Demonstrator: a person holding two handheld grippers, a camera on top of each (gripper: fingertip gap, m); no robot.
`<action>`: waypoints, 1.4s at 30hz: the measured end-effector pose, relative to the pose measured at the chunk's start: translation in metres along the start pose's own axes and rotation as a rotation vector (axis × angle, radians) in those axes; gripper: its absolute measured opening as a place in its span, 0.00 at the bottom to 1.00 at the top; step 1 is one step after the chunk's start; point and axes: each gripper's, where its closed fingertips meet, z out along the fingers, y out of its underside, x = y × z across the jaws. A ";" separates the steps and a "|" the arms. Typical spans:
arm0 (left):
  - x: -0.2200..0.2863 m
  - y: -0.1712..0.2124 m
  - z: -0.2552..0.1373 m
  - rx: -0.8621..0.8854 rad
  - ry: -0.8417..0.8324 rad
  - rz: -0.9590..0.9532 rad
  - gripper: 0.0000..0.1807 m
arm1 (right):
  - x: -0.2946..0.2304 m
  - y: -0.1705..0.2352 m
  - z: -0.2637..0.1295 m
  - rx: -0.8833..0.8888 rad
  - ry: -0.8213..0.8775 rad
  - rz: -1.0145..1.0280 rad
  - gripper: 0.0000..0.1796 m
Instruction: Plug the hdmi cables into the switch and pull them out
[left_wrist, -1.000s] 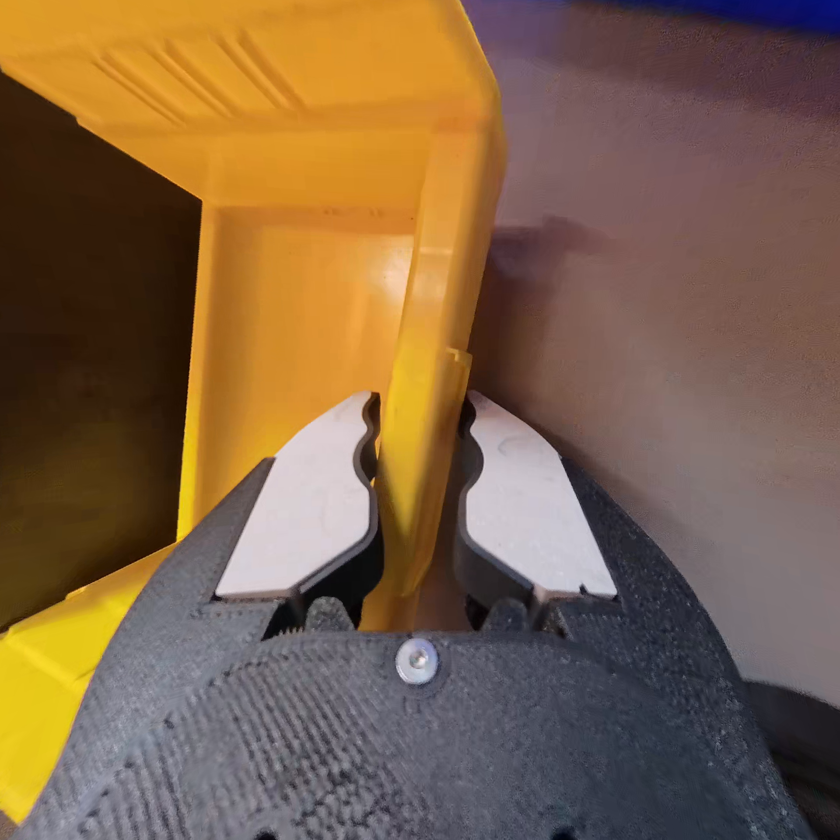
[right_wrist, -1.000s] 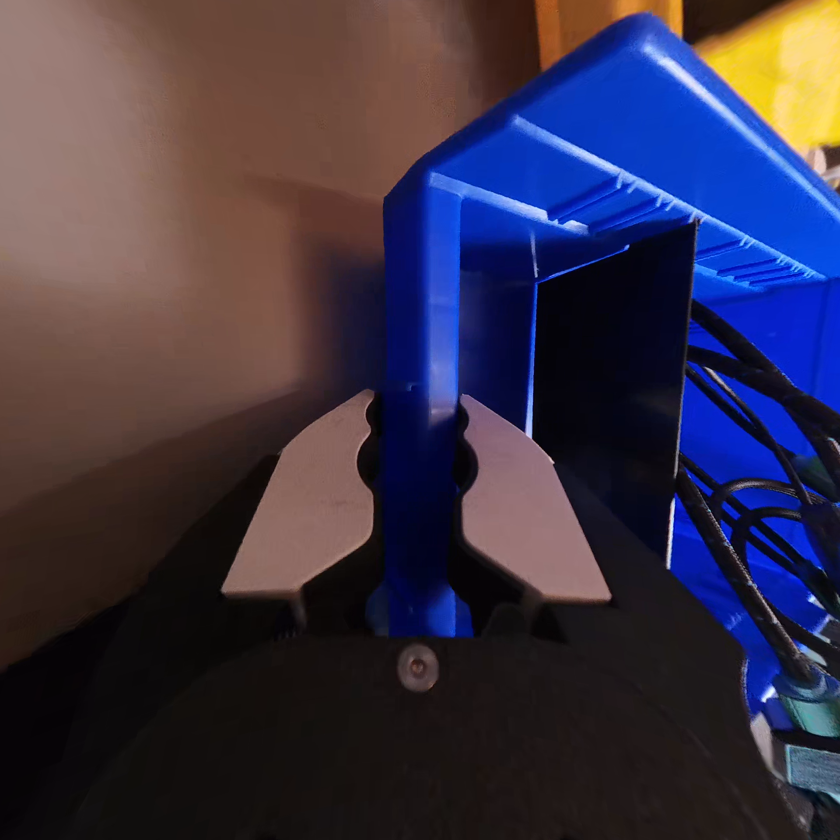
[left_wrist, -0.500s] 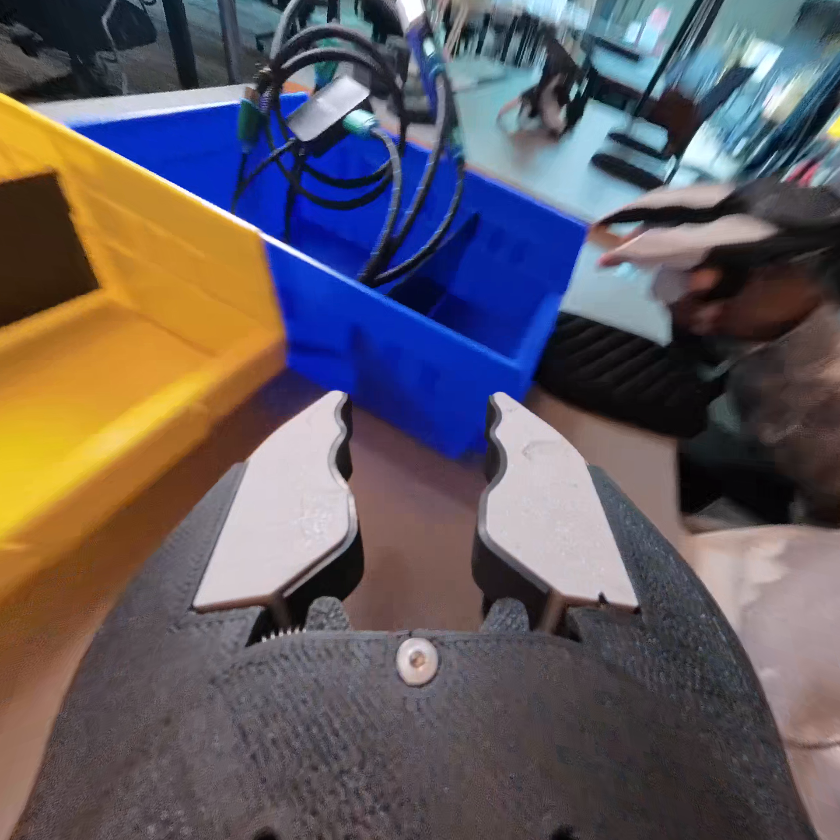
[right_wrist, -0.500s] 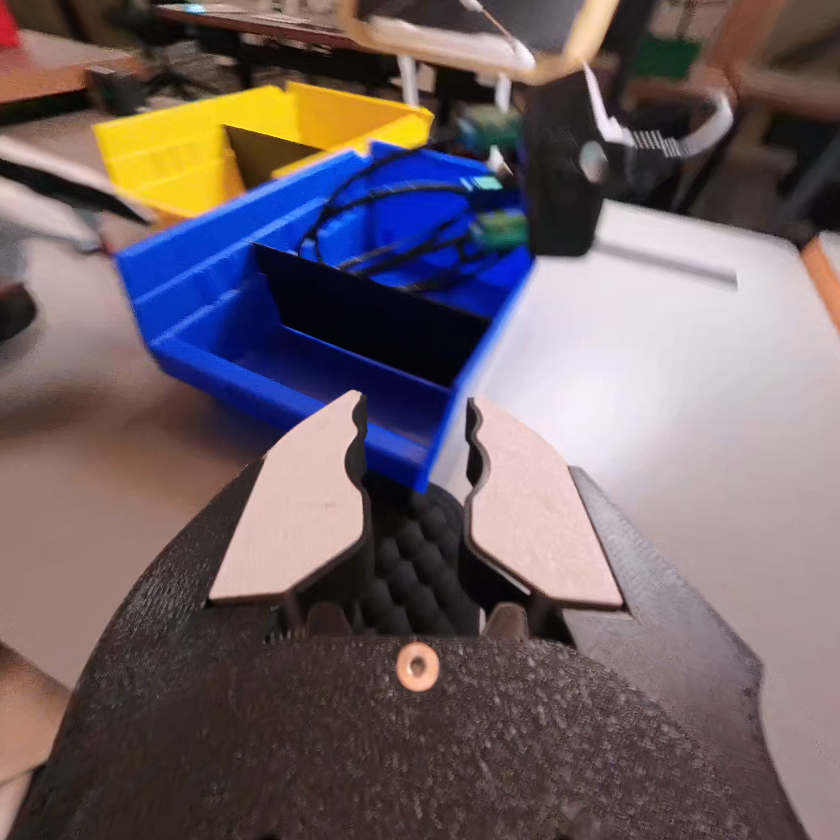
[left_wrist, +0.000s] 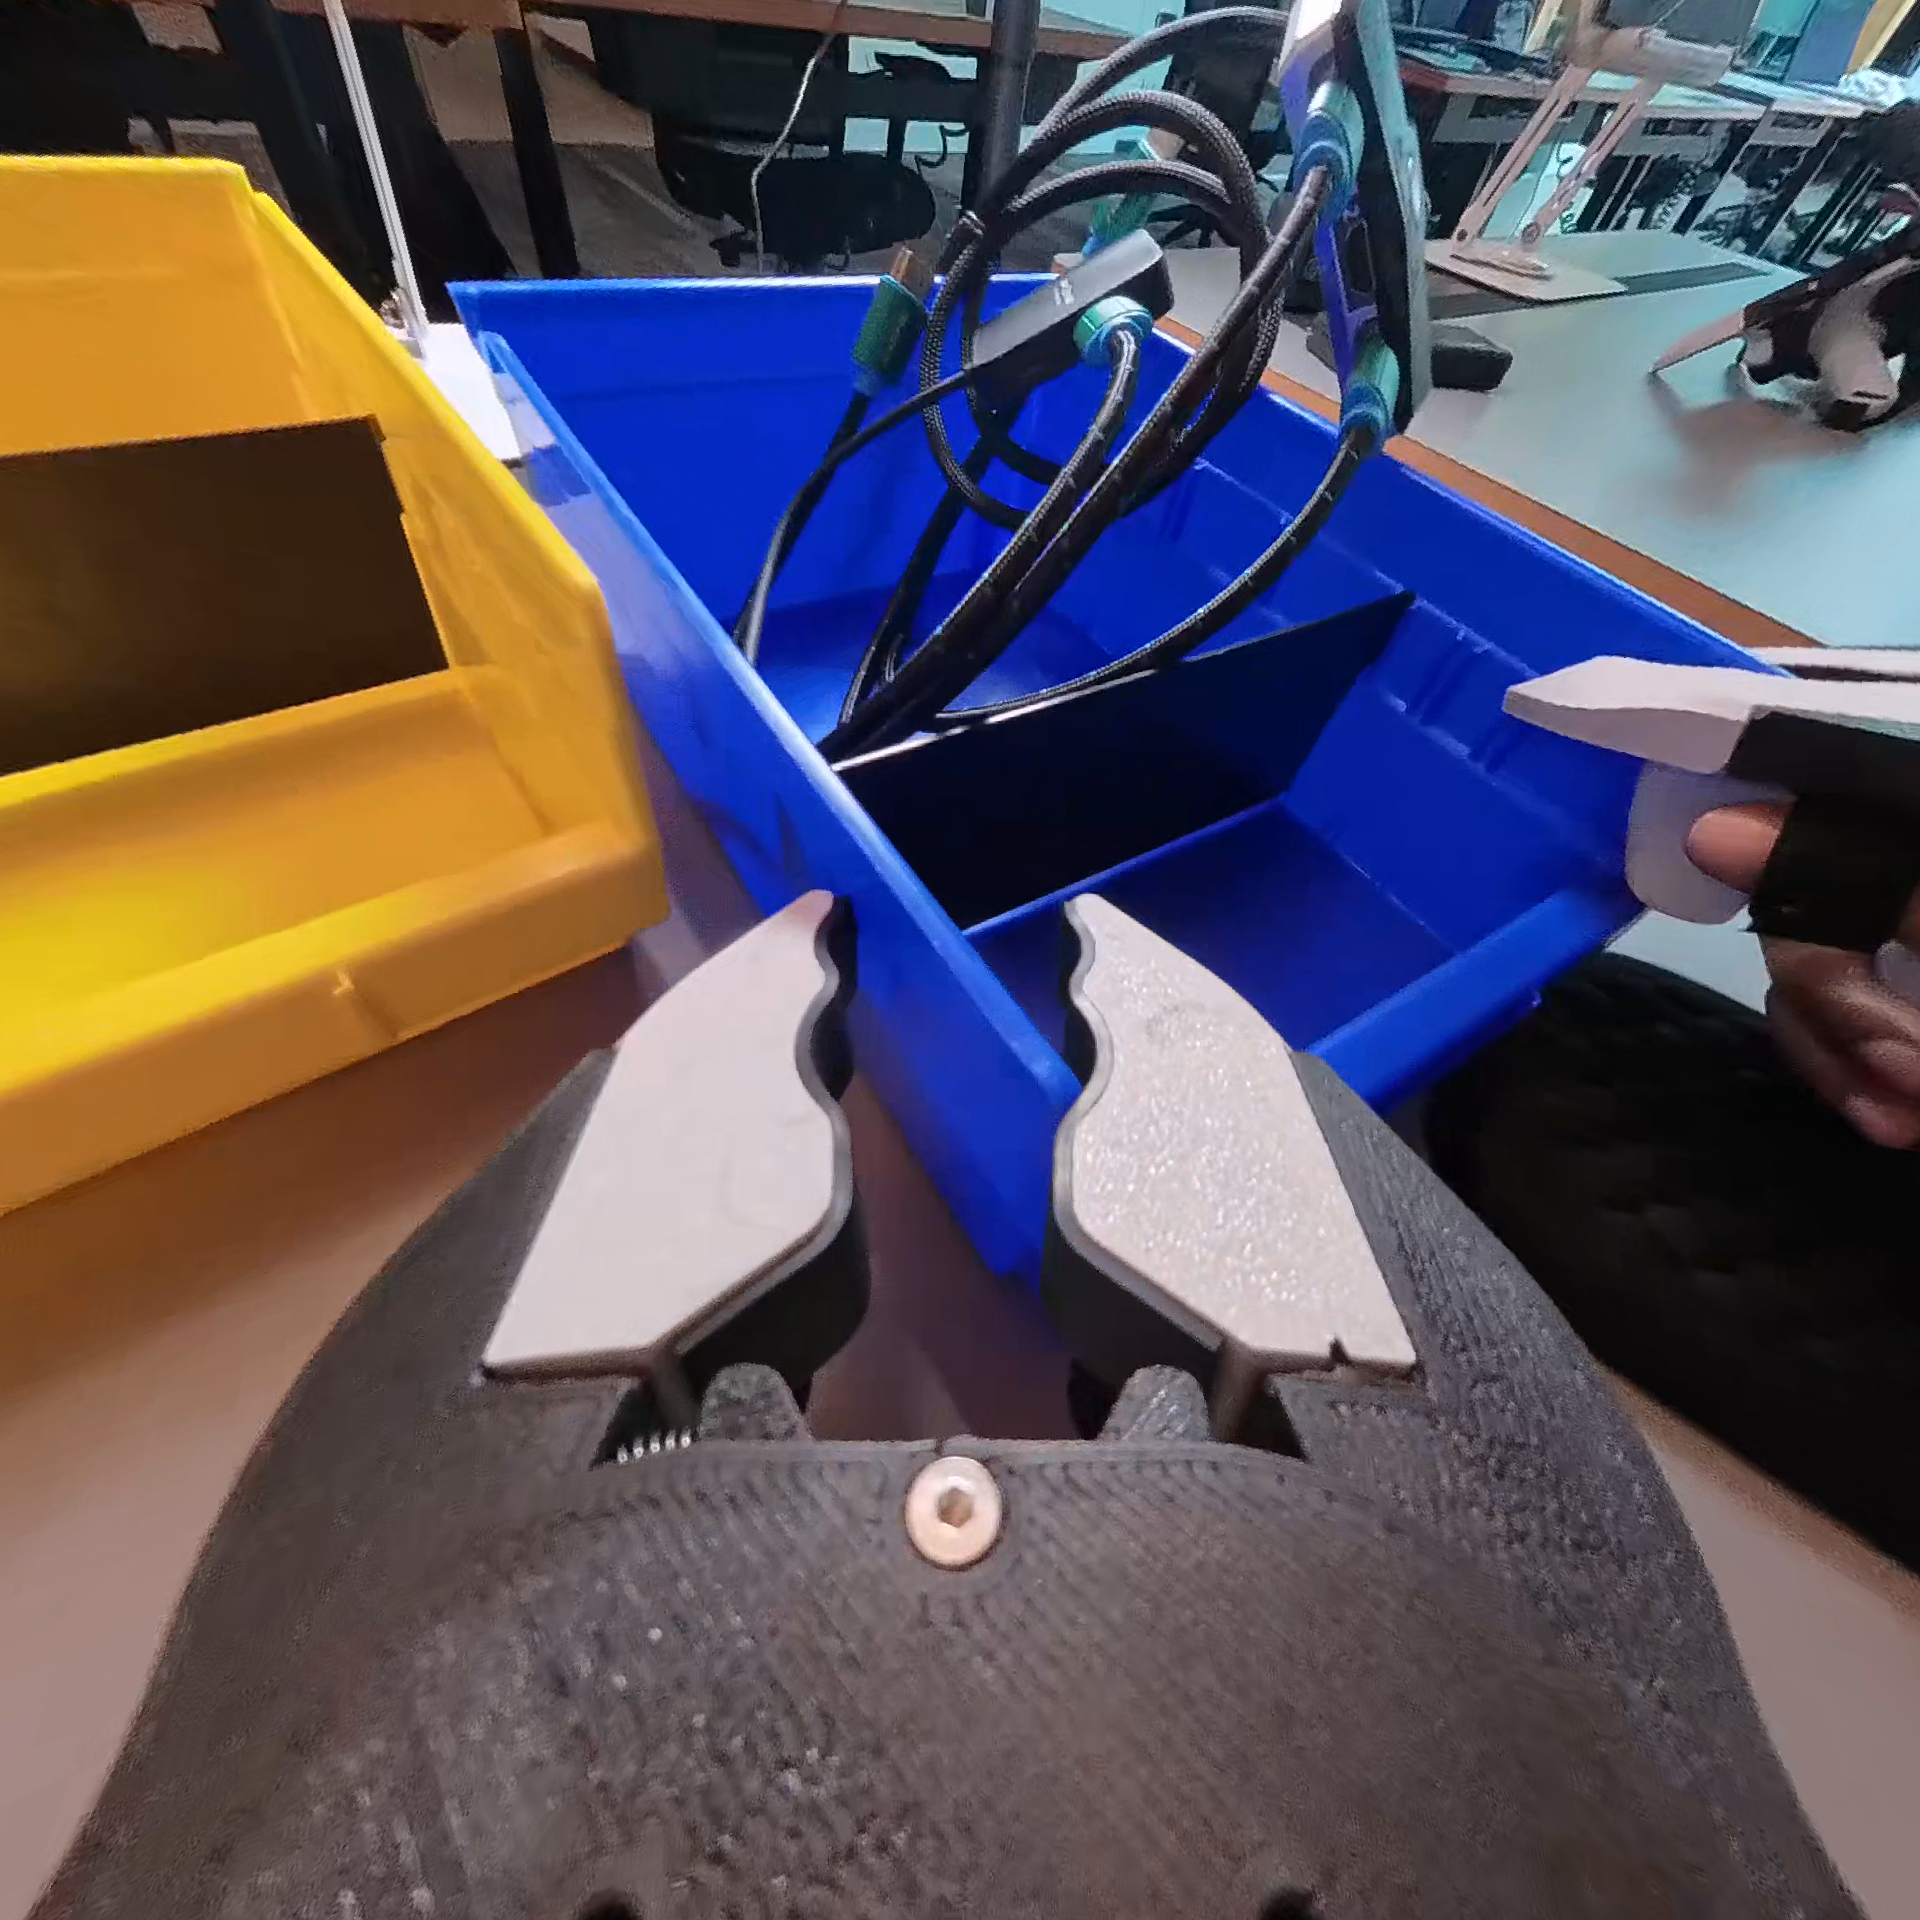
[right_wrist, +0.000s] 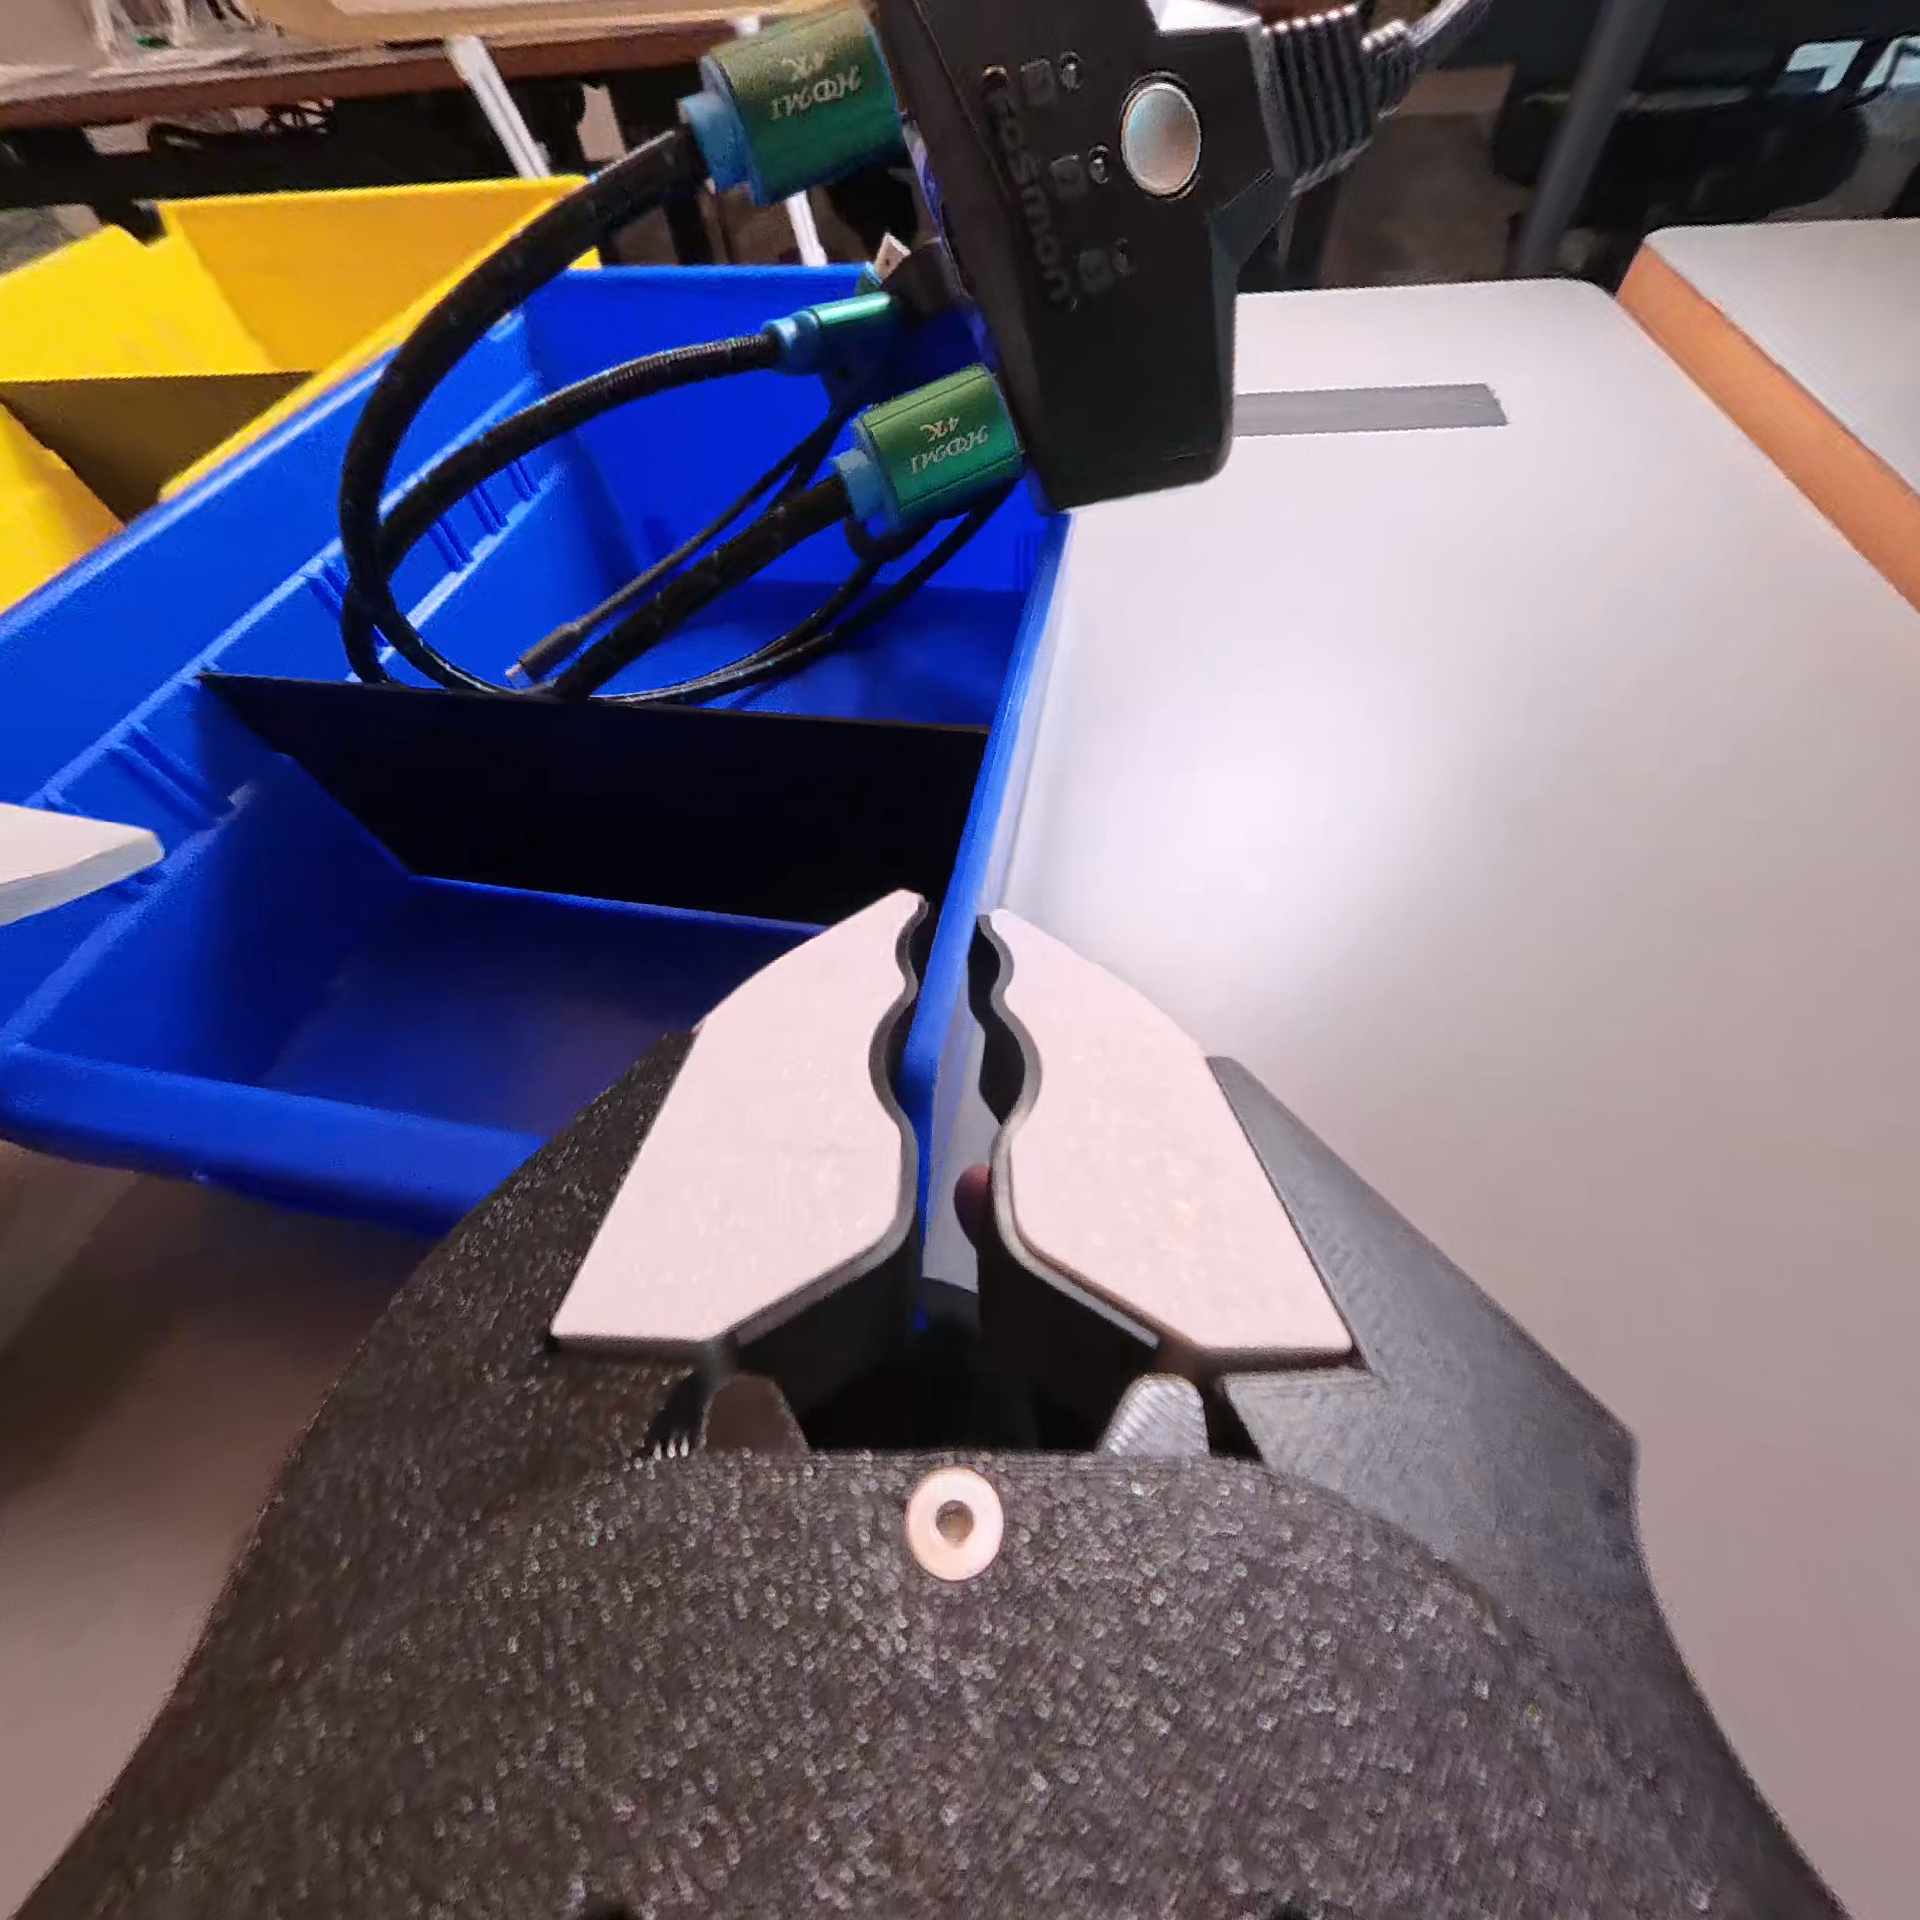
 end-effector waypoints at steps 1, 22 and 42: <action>0.001 -0.003 0.002 -0.003 -0.002 0.003 0.20 | 0.002 -0.001 -0.003 0.005 0.007 0.015 0.03; -0.115 -0.193 -0.215 0.395 -0.356 0.094 0.13 | -0.222 -0.212 -0.048 0.348 -0.323 -0.186 0.07; -0.315 0.005 -0.261 0.242 -0.578 -0.295 0.09 | -0.399 -0.051 0.079 0.076 -0.530 -0.181 0.10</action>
